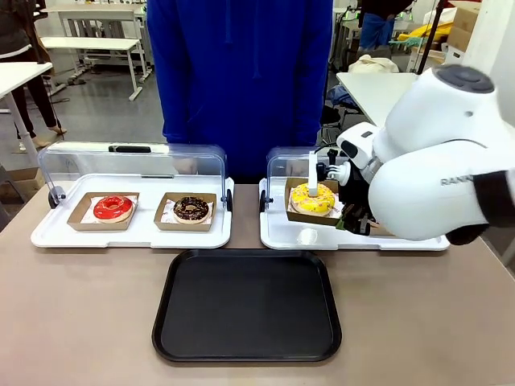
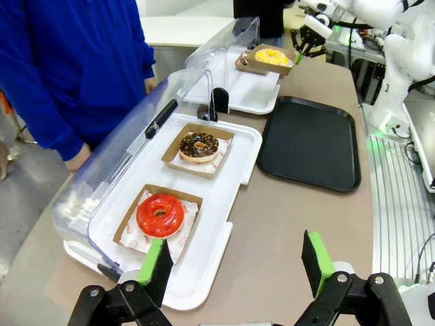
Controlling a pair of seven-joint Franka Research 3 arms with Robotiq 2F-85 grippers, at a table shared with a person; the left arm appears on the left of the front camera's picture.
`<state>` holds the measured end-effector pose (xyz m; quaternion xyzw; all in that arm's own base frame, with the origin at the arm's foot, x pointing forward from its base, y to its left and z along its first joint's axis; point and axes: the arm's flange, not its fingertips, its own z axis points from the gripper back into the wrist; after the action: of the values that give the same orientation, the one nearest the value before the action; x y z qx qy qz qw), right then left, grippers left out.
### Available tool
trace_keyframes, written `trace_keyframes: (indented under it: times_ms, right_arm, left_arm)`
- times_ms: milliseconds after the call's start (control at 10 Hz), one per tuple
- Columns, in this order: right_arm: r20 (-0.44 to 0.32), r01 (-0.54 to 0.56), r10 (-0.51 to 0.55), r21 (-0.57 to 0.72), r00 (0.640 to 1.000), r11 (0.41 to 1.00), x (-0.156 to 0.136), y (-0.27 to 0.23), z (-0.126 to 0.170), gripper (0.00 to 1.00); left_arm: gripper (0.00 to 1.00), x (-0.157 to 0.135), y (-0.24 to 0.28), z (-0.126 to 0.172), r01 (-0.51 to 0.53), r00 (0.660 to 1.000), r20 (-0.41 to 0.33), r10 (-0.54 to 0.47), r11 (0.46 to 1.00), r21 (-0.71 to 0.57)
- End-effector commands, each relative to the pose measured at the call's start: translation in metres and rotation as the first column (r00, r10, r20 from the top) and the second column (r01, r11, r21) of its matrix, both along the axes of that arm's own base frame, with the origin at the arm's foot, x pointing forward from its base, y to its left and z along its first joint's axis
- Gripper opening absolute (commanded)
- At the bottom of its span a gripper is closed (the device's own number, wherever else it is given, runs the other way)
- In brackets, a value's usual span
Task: Move the third donut from the left to the tray.
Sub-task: Pick up the Paper togo box containing the Donut indicated by the person and place it on the Handle tray.
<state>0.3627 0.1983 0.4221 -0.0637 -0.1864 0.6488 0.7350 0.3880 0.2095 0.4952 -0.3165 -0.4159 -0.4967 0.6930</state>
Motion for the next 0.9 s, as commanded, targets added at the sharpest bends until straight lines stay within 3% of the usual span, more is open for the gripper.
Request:
trace_keyframes:
  times_ms: [0, 300, 800]
  right_arm:
    - [-0.014, 0.003, -0.003, 0.017, 1.000, 1.000, -0.038, 0.002, 0.006, 0.02]
    - [-0.057, -0.059, 0.059, 0.007, 0.997, 0.998, -0.063, 0.036, -0.005, 0.02]
    - [-0.089, -0.123, 0.121, -0.017, 0.989, 0.992, -0.104, 0.094, -0.049, 0.02]
  left_arm:
    - [1.00, -0.002, -0.001, 0.001, 0.016, 1.000, 0.007, -0.016, 1.000, -0.002]
    - [1.00, -0.002, -0.001, 0.001, 0.016, 1.000, 0.007, -0.016, 1.000, -0.002]
    - [1.00, -0.002, -0.001, 0.001, 0.016, 1.000, 0.007, -0.016, 1.000, -0.002]
